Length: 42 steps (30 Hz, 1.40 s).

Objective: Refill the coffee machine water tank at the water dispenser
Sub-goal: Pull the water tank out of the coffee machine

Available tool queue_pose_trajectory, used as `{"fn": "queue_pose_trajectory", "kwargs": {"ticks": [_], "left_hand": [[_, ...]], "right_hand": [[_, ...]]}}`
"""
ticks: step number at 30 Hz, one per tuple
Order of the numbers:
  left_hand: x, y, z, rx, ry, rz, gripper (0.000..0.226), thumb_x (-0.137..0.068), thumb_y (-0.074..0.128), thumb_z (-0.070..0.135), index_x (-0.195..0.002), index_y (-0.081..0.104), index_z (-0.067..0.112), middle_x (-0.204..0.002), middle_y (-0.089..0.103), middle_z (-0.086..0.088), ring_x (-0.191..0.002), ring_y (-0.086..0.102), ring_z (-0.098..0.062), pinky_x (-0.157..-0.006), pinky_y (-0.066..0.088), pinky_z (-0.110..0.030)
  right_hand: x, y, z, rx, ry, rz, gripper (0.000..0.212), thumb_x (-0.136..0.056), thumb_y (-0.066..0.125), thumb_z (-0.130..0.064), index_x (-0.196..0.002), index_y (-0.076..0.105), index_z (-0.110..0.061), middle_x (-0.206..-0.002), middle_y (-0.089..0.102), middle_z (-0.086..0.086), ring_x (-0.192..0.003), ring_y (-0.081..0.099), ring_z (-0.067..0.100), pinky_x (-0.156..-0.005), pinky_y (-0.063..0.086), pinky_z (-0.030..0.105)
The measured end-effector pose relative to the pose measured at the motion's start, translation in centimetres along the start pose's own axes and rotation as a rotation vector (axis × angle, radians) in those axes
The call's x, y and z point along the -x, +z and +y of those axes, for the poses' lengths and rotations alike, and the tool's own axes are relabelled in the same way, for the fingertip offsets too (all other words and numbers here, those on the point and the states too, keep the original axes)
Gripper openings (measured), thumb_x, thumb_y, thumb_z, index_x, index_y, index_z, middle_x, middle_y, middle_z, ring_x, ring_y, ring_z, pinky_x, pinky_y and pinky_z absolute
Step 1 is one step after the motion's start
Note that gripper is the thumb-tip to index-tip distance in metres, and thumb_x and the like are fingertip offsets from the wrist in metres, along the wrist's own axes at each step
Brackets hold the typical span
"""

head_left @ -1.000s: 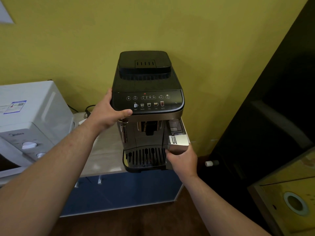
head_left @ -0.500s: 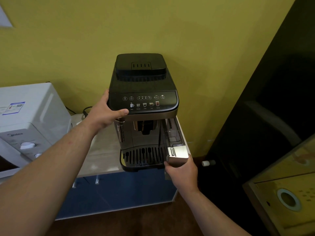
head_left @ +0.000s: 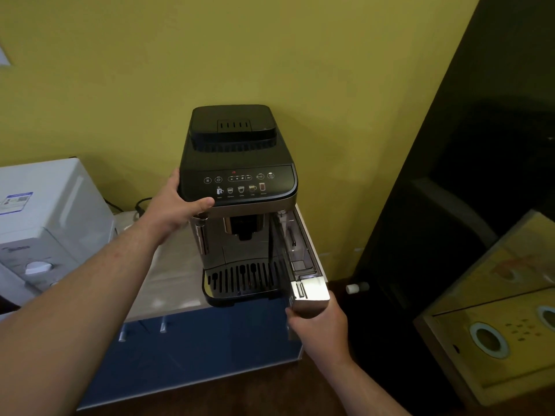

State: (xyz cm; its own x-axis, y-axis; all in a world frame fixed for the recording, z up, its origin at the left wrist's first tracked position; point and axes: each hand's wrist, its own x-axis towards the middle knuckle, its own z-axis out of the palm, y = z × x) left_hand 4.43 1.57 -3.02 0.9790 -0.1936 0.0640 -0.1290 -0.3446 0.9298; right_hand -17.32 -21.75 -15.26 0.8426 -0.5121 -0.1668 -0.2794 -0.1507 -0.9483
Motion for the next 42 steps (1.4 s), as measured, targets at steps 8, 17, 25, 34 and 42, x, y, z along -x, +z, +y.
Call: {"fn": "queue_pose_trajectory", "kwargs": {"ticks": [8, 17, 25, 34, 42], "left_hand": [[1.2, 0.5, 0.5, -0.054, -0.025, 0.046, 0.083, -0.079, 0.084, 0.033, -0.149, 0.039, 0.029, -0.143, 0.057, 0.001, -0.130, 0.054, -0.023, -0.108, 0.047, -0.046], [8.6, 3.6, 3.9, -0.160, 0.073, 0.298, 0.042, -0.099, 0.060, 0.025, -0.136, 0.051, 0.007, -0.121, 0.052, 0.001, -0.108, 0.047, -0.012, -0.087, 0.038, -0.032], [16.1, 12.6, 3.1, -0.104, 0.024, -0.115, 0.025, -0.092, 0.067, 0.027, -0.079, 0.067, 0.006, -0.100, 0.061, 0.014, -0.091, 0.047, 0.016, -0.077, 0.038, -0.018], [19.0, 18.3, 2.4, -0.131, 0.015, -0.213, 0.032, -0.086, 0.070, 0.030, -0.069, 0.045, 0.020, -0.101, 0.058, -0.004, -0.131, 0.044, -0.013, -0.083, 0.037, -0.025], [19.6, 20.1, 4.3, -0.169, -0.036, -0.155, 0.032, -0.083, 0.065, 0.023, -0.063, 0.040, 0.018, -0.074, 0.045, -0.001, -0.063, 0.042, -0.015, -0.055, 0.030, -0.029]], "right_hand": [[2.9, -0.8, 0.6, 0.039, 0.034, 0.035, 0.052, -0.065, 0.089, -0.017, -0.103, 0.057, -0.028, -0.093, 0.065, -0.010, -0.086, 0.063, 0.006, -0.051, 0.046, 0.004], [7.4, -2.8, 0.9, 0.085, 0.076, 0.088, 0.046, -0.062, 0.091, -0.019, -0.088, 0.055, -0.031, -0.086, 0.067, -0.008, -0.083, 0.066, 0.007, -0.051, 0.048, 0.011], [12.0, -3.6, 1.7, 0.072, 0.115, 0.153, 0.063, -0.050, 0.095, -0.016, -0.099, 0.060, -0.033, -0.091, 0.069, -0.010, -0.089, 0.066, 0.005, -0.062, 0.051, 0.013], [14.7, -3.9, 2.2, 0.202, 0.049, 0.251, 0.052, -0.058, 0.080, -0.046, -0.104, 0.056, -0.052, -0.088, 0.069, -0.022, -0.078, 0.067, -0.002, -0.070, 0.059, 0.032], [14.4, -6.0, 3.1, 0.236, 0.017, 0.194, 0.061, -0.058, 0.081, -0.043, -0.115, 0.058, -0.044, -0.098, 0.068, -0.023, -0.091, 0.064, -0.007, -0.079, 0.055, 0.020]]}}
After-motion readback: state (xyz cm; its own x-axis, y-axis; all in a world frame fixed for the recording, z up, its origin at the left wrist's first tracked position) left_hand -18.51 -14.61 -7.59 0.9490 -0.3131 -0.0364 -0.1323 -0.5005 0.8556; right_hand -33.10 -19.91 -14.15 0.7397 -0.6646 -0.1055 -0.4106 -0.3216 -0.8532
